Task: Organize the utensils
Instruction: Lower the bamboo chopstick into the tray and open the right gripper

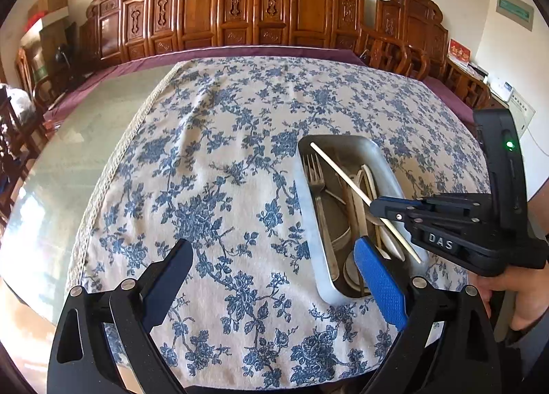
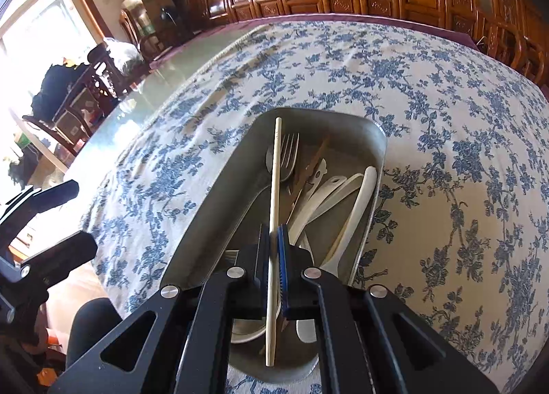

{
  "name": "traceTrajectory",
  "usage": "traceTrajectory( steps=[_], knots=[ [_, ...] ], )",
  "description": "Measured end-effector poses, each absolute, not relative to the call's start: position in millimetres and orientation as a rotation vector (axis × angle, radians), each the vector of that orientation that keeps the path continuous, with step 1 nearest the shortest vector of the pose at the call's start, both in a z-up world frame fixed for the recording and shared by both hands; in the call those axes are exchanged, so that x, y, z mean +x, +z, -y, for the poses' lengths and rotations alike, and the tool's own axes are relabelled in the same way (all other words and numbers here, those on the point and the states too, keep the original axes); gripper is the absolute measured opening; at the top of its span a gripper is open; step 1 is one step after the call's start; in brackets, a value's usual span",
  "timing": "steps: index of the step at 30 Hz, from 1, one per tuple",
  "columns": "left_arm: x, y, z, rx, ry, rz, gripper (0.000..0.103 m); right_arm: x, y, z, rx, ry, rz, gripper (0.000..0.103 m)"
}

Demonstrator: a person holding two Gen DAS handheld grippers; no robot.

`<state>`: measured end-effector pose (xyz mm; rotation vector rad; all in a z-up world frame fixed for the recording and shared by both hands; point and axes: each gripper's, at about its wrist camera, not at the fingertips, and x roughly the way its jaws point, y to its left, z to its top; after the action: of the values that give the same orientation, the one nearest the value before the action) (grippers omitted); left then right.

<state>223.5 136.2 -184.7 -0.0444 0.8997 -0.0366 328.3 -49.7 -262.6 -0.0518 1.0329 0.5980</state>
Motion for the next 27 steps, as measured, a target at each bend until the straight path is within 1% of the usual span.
traceTrajectory(
  steps=[9, 19, 22, 27],
  knots=[
    [224.2, -199.4, -133.1, -0.03, -0.051, -0.928, 0.091, 326.4, -276.7, 43.4, -0.056, 0.612, -1.053, 0.007],
    [222.4, -198.6, -129.8, -0.022, -0.046, -0.92, 0.091, 312.3, -258.4, 55.9, -0.098, 0.612, -0.953, 0.007],
    [220.5, -196.0, -128.4, -0.018, -0.044, -0.913, 0.091, 303.9, -247.9, 64.5, -0.106, 0.606, -0.907, 0.016],
    [217.2, -189.4, -122.9, -0.013, -0.043, -0.898, 0.091, 287.8, -231.9, 82.7, -0.115, 0.59, -0.853, 0.016]
  ],
)
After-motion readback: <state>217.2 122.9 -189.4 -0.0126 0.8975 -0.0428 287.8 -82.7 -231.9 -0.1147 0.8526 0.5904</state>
